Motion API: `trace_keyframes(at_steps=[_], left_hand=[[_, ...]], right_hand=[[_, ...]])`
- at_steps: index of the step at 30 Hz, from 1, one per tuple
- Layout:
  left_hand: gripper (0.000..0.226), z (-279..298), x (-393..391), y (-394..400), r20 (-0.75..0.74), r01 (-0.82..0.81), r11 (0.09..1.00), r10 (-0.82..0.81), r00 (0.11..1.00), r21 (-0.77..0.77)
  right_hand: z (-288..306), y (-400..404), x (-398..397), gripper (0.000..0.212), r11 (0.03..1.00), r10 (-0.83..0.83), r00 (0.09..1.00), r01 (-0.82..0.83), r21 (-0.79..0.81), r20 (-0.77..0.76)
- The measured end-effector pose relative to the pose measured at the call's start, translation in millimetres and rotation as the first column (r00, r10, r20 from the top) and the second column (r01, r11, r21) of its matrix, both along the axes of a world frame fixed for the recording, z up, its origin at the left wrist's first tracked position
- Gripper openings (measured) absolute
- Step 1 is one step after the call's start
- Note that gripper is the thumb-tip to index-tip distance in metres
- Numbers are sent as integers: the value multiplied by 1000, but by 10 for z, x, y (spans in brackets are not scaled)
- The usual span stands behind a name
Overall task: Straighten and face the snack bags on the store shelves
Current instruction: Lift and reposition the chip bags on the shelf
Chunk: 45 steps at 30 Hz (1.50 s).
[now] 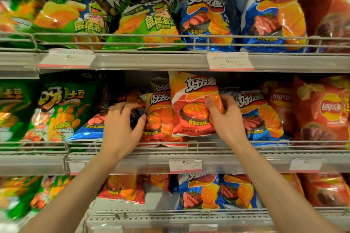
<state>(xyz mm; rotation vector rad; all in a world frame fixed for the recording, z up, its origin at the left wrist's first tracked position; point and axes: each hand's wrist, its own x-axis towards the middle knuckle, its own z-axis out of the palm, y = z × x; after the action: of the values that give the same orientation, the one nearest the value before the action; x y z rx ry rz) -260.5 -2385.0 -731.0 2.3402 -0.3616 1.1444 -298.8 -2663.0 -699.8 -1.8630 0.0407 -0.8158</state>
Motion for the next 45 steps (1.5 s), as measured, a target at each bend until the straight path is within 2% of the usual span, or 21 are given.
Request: trace_keyframes(at_steps=[2, 5, 7, 10, 14, 16, 20, 23, 26, 30, 33, 36, 40, 43, 45], left_hand=[[54, -3, -20, 199, -31, -78, 997, 77, 997, -18], [62, 34, -23, 481, -211, -219, 975, 208, 955, -32], [66, 52, 26, 622, -343, -298, 954, 292, 893, 38], [74, 155, 46, 681, -454, -331, 928, 372, 809, 170], [60, 282, 141, 676, -522, -259, 932, 357, 775, 254], [58, 290, 196, 680, -577, -240, 955, 298, 761, 176], [69, 272, 306, 748, -706, -176, 984, 147, 693, 32], [64, 254, 339, 794, -666, -159, 981, 43, 744, -114], [61, 255, 289, 773, -558, -181, 962, 38, 829, -204], [64, 269, 126, 780, -405, -81, 941, -64, 912, -330], [70, 253, -19, 770, -335, -39, 919, -104, 936, -392], [73, 243, -133, 720, -286, -7, 877, -149, 946, -481], [77, 230, -166, 635, -293, 21, 862, -195, 936, -507], [78, 253, -67, 591, -365, -43, 889, -142, 920, -455], [78, 276, -3, 548, -384, -45, 879, -161, 909, -474]], right_hand=[[-74, 23, 18, 54, 1000, 11, 1000, -11, 1, -13], [-150, 27, 45, 52, 1000, 1, 1000, -1, -12, -24], [-164, 27, 66, 51, 999, -19, 1000, 18, -26, -17], [-184, 28, 91, 52, 999, -30, 999, 29, -32, -17], [-197, 18, 107, 54, 1000, -20, 999, 19, -20, -48], [-202, 15, 116, 55, 999, -26, 998, 24, -35, -59], [-223, -1, 124, 58, 999, -27, 997, 24, -45, -77], [-208, 4, 131, 58, 999, -20, 995, 15, -51, -100], [-194, 10, 122, 53, 999, -14, 994, 9, -51, -111], [-180, -1, 91, 51, 1000, -1, 995, -1, -20, -99], [-166, -1, 72, 48, 1000, 24, 996, -22, 21, -88], [-155, -2, 59, 35, 999, 32, 996, -30, 25, -86], [-137, -22, 26, 27, 1000, 11, 997, -11, 2, -72], [-148, -27, 39, 32, 999, -36, 995, 33, -35, -88], [-166, -27, 70, 35, 995, -72, 992, 65, -71, -103]])
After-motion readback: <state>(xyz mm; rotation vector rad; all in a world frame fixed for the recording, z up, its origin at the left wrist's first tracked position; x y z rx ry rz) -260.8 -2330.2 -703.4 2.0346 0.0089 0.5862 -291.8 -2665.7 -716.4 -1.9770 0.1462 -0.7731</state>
